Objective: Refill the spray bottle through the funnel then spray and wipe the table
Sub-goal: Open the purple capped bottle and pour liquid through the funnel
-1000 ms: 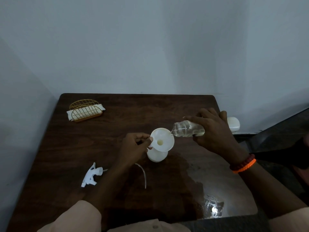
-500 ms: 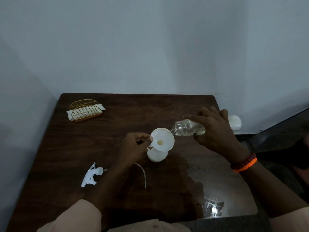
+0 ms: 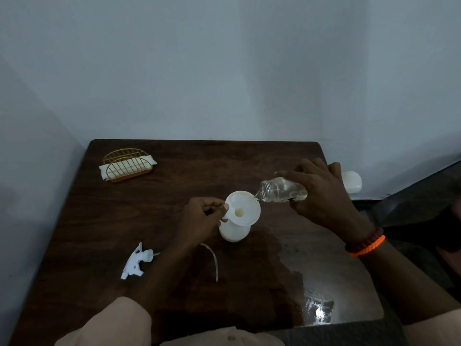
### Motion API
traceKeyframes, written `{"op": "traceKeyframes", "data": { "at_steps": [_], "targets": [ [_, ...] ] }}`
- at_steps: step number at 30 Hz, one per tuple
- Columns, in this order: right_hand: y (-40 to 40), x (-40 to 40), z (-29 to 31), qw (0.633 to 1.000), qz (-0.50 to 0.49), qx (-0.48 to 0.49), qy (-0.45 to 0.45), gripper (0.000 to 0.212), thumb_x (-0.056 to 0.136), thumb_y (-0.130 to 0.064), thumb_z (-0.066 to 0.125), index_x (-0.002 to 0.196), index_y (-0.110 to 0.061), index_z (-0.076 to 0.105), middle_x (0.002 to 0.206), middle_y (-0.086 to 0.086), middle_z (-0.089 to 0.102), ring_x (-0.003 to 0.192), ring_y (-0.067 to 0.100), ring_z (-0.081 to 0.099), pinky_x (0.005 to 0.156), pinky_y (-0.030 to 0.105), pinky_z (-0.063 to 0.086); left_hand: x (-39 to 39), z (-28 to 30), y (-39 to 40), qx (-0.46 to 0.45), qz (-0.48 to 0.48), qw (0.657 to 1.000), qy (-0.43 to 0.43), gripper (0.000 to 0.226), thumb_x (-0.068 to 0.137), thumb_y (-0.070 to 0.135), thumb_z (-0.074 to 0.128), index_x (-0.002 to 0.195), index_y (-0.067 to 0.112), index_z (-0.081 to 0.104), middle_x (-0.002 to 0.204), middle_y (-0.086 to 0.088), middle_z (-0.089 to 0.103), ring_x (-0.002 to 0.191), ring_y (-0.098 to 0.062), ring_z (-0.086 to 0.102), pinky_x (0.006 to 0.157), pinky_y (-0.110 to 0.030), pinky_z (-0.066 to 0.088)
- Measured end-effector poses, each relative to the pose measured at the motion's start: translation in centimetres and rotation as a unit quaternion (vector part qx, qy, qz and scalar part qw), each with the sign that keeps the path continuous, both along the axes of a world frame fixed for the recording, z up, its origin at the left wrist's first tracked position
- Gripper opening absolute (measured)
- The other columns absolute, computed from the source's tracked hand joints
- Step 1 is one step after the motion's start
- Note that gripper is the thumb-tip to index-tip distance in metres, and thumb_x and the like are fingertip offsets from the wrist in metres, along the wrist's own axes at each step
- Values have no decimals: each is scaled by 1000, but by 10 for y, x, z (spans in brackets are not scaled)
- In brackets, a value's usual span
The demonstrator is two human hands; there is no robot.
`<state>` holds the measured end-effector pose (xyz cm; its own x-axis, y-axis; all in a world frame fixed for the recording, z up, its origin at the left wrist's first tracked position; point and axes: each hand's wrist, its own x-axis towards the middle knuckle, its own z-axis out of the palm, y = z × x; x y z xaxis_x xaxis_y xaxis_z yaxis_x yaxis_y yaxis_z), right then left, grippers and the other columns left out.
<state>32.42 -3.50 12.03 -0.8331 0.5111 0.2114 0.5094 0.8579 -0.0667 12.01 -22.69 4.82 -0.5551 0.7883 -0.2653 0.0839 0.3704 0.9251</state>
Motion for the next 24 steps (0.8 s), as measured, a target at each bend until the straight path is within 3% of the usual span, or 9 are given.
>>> {"op": "traceKeyframes", "data": {
  "at_steps": [16, 24],
  "targets": [
    [1, 0, 5, 1000, 8, 14, 9, 61, 63, -30, 85, 121, -36, 68, 98, -8, 57, 97, 21, 53, 84, 43, 33, 0, -1, -1, -2, -8, 1000, 17, 15, 95, 23, 69, 103, 16, 79, 80, 1, 79, 67, -13, 73, 58, -26, 55],
    [-3, 0, 3, 1000, 0, 4, 14, 61, 63, -30, 85, 120, -38, 68, 96, -10, 55, 96, 19, 51, 83, 40, 30, 1, -1, -1, -2, -8, 1000, 19, 15, 95, 24, 69, 104, 17, 79, 80, 1, 79, 65, -10, 72, 56, -20, 51]
  ]
}}
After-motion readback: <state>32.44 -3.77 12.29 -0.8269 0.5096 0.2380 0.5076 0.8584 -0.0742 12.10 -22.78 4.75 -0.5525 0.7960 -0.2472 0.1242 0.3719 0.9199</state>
